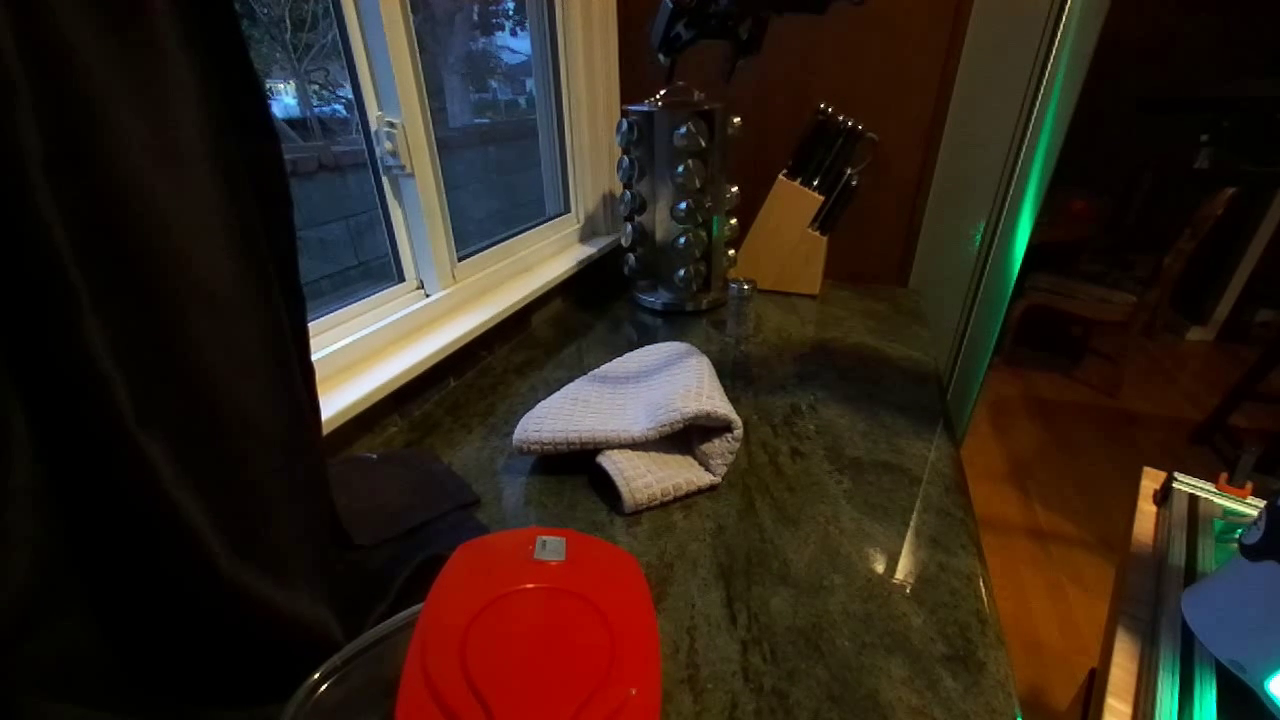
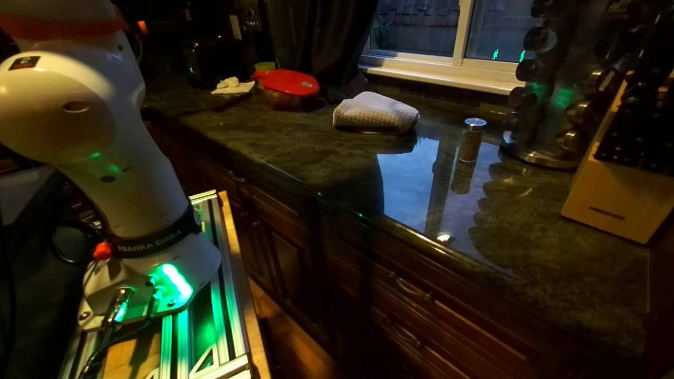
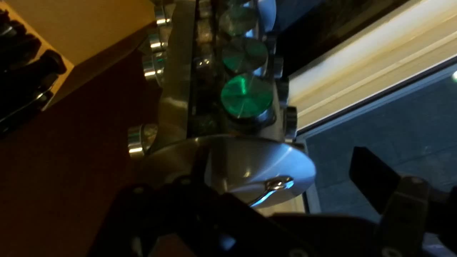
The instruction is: Turn the spice holder
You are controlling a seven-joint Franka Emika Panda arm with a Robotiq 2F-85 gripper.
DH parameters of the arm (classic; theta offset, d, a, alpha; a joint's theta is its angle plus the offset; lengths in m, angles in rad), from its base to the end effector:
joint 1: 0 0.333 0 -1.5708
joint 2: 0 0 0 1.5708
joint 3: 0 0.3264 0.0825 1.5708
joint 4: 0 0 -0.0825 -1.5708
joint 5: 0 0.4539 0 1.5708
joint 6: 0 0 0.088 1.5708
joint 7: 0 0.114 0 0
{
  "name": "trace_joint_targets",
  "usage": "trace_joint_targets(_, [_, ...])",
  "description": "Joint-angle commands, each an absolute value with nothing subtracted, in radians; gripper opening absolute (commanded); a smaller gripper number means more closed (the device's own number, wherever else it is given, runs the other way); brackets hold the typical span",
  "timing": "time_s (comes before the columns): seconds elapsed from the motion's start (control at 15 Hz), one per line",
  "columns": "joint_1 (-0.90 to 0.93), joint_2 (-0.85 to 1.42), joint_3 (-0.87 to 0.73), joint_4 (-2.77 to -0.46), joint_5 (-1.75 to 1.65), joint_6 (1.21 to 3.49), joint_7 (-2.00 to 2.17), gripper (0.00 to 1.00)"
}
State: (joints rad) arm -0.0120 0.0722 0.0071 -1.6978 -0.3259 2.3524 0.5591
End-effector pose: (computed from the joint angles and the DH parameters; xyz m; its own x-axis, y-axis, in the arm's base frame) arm 0.7034 -0.0097 0.5978 0.7338 -0.3152 0.6018 -0.3899 -0.9208 -0.0069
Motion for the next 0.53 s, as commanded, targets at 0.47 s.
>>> trace_joint_targets(0.47, [-0.001, 0.188, -0.112, -1.578, -0.682, 2.363, 1.014, 1.0])
